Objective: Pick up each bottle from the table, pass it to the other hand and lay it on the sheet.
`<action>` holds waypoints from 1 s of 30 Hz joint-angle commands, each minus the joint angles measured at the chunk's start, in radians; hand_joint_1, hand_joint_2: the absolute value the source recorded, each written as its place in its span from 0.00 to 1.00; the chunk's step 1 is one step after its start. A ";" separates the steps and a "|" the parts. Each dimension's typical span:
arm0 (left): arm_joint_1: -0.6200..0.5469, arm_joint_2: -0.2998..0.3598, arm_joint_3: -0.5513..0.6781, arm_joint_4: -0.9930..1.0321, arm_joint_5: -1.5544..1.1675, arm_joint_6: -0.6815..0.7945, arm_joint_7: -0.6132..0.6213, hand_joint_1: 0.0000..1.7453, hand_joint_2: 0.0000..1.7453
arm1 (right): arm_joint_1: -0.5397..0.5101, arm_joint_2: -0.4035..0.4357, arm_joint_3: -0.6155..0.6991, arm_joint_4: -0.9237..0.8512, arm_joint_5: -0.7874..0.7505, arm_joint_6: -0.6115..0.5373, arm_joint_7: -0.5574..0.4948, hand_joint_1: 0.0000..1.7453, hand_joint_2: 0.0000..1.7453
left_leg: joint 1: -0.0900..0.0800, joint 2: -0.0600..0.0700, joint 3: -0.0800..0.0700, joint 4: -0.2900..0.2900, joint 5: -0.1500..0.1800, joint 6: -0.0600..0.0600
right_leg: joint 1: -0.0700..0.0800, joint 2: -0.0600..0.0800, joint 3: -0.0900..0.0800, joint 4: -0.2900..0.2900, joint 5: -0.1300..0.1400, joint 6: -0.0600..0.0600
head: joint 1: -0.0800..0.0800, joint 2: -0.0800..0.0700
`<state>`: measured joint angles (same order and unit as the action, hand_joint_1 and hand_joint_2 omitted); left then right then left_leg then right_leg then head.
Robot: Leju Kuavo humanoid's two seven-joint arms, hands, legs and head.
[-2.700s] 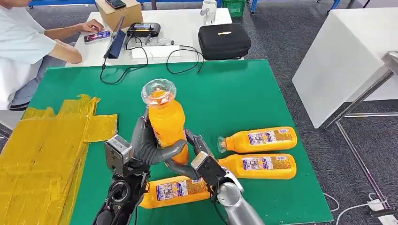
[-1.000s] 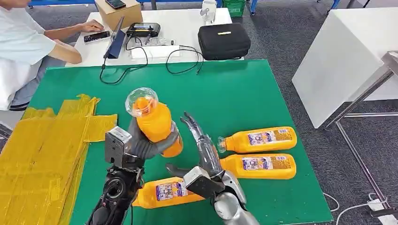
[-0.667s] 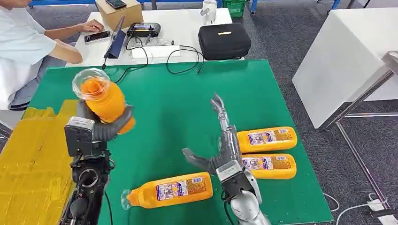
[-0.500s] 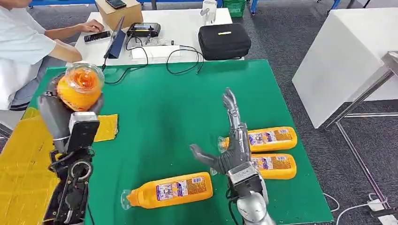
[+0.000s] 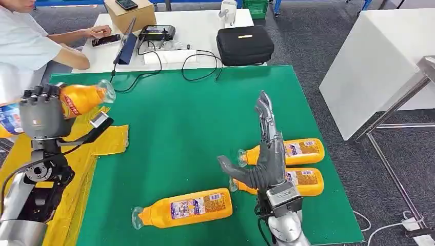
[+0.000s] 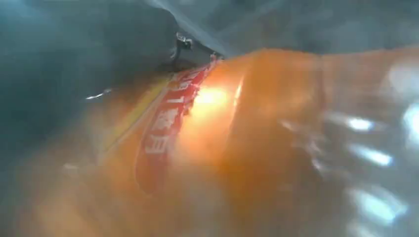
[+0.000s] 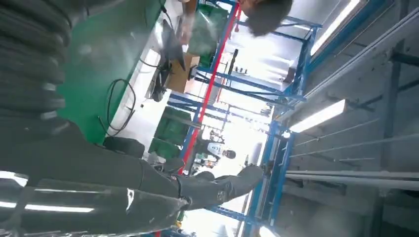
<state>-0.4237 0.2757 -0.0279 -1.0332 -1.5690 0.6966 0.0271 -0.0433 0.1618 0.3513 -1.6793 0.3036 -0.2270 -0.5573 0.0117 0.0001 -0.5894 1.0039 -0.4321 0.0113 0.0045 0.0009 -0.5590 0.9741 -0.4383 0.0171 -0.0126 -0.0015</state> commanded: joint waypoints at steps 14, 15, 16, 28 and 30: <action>-0.124 -0.052 -0.059 0.642 0.091 0.002 -0.054 1.00 1.00 | -0.057 -0.046 0.054 0.089 -0.012 0.003 0.002 0.00 1.00 | -0.001 -0.001 0.005 -0.002 -0.001 0.000 | -0.001 -0.001 0.005 -0.002 0.000 0.001 | -0.001 0.000; -0.126 -0.064 -0.042 0.668 0.104 0.002 -0.072 1.00 1.00 | -0.060 -0.045 0.057 0.095 -0.010 0.004 0.004 0.00 1.00 | -0.001 -0.002 0.003 -0.001 0.000 0.000 | -0.001 -0.001 0.003 -0.002 0.000 0.001 | 0.000 0.000; -0.131 -0.083 -0.004 0.701 0.145 -0.008 -0.111 1.00 1.00 | -0.063 -0.046 0.062 0.101 -0.006 0.006 0.008 0.00 1.00 | -0.001 -0.002 0.004 -0.002 0.000 0.001 | -0.001 -0.001 0.004 -0.002 0.000 0.001 | -0.001 0.000; -0.120 -0.105 0.031 0.720 0.184 -0.048 -0.152 1.00 1.00 | -0.071 -0.045 0.069 0.118 -0.001 0.014 0.017 0.00 1.00 | 0.000 -0.002 0.002 0.000 -0.001 0.000 | 0.000 -0.001 0.003 -0.001 -0.001 0.001 | 0.000 0.000; -0.105 -0.117 0.055 0.726 0.189 -0.086 -0.175 1.00 1.00 | -0.081 -0.043 0.077 0.138 0.006 0.025 0.026 0.00 1.00 | 0.000 -0.001 0.001 -0.001 0.000 0.000 | -0.001 0.000 0.001 -0.001 0.000 0.001 | 0.000 0.000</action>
<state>-0.5057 0.2117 -0.0473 -0.3963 -1.3893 0.6680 -0.1171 -0.0735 0.1408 0.4082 -1.6289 0.3025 -0.2144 -0.5447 0.0114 -0.0012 -0.5911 1.0039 -0.4322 0.0113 0.0040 0.0007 -0.5599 0.9738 -0.4382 0.0170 -0.0130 -0.0015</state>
